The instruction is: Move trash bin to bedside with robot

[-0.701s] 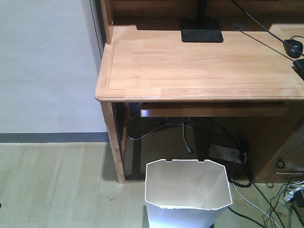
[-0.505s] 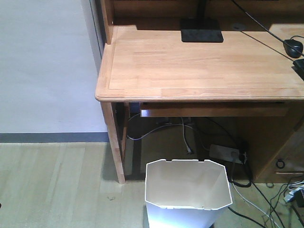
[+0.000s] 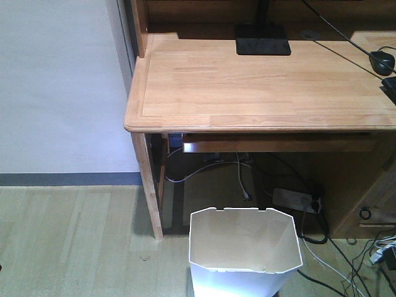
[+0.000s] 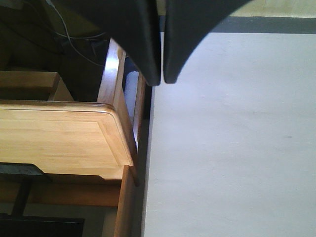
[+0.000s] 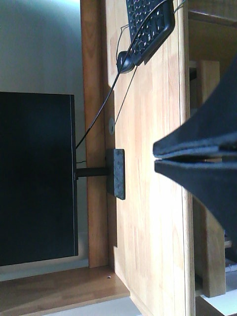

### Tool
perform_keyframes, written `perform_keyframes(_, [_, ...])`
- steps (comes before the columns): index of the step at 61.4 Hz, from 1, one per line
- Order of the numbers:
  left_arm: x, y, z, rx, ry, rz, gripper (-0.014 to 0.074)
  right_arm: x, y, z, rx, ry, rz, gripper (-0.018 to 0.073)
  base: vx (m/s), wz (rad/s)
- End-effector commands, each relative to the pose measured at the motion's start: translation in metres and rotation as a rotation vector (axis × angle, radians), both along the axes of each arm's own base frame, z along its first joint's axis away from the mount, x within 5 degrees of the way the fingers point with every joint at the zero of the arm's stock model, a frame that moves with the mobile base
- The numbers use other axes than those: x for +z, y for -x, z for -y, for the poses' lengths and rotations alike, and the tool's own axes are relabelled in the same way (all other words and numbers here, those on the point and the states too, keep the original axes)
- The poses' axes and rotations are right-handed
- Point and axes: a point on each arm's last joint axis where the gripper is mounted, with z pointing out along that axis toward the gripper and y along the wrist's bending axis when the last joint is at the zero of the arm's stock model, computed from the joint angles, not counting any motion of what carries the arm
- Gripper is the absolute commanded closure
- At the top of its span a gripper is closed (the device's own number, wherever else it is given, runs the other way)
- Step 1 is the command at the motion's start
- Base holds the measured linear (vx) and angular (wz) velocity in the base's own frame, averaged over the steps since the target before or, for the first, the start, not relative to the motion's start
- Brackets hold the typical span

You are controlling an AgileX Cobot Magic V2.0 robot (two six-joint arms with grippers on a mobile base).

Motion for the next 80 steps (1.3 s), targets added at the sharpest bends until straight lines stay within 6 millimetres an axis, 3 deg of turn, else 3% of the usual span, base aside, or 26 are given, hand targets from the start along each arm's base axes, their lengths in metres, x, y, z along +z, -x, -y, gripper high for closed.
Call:
perform_keyframes(1, [0.003, 0.0, 0.0, 0.004, 0.01, 0.072, 0.0602, 0.005, 0.001, -0.001, 0.007, 0.015, 0.079, 0.0568, 0.0, 0.0])
perform_keyframes(38, [0.003, 0.0, 0.0, 0.004, 0.01, 0.072, 0.0602, 0.012, 0.002, -0.001, 0.011, 0.045, 0.148, 0.0568, 0.0, 0.0])
perform_keyframes(55, [0.002, 0.0, 0.0, 0.004, 0.01, 0.07, 0.0602, 0.041, 0.005, -0.002, 0.013, 0.05, 0.244, 0.0568, 0.0, 0.0])
perform_keyframes(66, [0.002, 0.0, 0.0, 0.004, 0.01, 0.07, 0.0602, 0.067, -0.002, -0.001, 0.009, 0.049, 0.2, 0.0568, 0.0, 0.0])
perform_keyframes(80, [0.002, 0.0, 0.0, 0.004, 0.01, 0.07, 0.0602, 0.085, -0.023, 0.0, 0.007, 0.041, 0.068, 0.0568, 0.0, 0.0])
